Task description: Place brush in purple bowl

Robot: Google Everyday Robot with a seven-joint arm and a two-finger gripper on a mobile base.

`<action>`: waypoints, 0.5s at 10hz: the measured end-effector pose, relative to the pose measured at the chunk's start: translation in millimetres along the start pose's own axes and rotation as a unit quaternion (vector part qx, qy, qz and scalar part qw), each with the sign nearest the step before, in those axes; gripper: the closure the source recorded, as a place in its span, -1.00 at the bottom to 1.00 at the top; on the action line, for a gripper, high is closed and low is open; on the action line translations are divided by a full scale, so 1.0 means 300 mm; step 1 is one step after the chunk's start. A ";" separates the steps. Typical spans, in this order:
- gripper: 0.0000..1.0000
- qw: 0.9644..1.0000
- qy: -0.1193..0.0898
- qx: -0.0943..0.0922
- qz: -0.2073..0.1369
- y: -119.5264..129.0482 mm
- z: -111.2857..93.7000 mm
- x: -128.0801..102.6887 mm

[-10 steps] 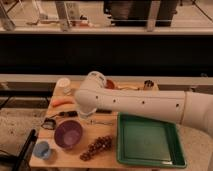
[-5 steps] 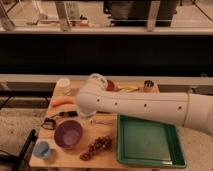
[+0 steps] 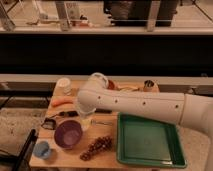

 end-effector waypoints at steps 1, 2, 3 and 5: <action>-0.60 1.000 -0.006 -0.002 -0.003 -0.028 0.020 -0.006; -0.60 1.000 -0.009 -0.004 -0.005 -0.052 0.038 -0.010; -0.60 1.000 -0.012 -0.004 -0.007 -0.075 0.054 -0.013; -0.60 1.000 -0.019 0.000 -0.014 -0.137 0.096 -0.030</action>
